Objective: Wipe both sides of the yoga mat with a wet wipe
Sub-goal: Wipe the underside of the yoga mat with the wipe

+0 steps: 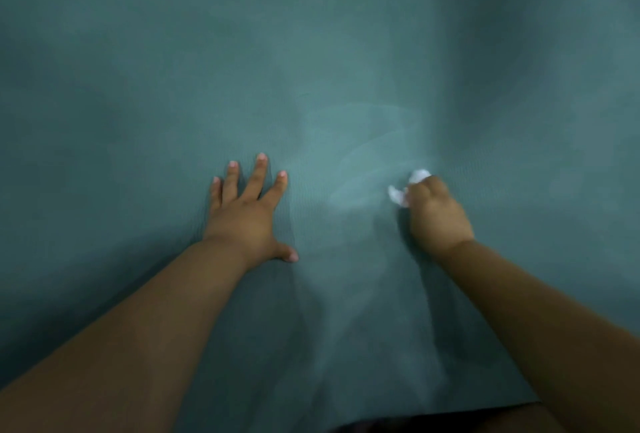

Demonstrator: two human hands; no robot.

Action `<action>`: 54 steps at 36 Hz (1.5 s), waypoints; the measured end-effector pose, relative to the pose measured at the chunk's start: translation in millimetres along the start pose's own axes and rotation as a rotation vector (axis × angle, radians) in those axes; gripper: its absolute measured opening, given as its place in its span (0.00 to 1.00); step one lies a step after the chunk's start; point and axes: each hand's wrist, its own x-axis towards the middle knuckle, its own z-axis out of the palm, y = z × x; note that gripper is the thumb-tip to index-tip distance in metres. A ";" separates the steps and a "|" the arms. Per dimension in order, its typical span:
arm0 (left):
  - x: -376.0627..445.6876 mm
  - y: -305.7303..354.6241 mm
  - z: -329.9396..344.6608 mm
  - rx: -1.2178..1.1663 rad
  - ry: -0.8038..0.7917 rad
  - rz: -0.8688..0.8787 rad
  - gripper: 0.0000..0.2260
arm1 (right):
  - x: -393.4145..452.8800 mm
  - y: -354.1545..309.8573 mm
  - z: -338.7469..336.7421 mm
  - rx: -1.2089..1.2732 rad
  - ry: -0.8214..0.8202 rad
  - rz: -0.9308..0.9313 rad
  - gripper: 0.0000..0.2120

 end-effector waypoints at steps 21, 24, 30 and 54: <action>-49.2 4.0 24.5 0.075 -0.001 0.065 0.39 | -41.3 17.1 11.0 0.081 0.123 0.219 0.17; -60.9 8.5 30.1 0.083 -0.038 0.060 0.43 | -53.7 -20.4 29.4 0.155 0.113 0.315 0.18; -68.7 10.0 39.1 0.098 -0.020 0.049 0.46 | -123.6 -93.1 59.3 0.248 -0.046 -0.287 0.14; -65.1 7.6 43.7 0.065 -0.035 0.064 0.45 | -127.1 -32.7 33.0 -0.005 -0.003 -0.224 0.19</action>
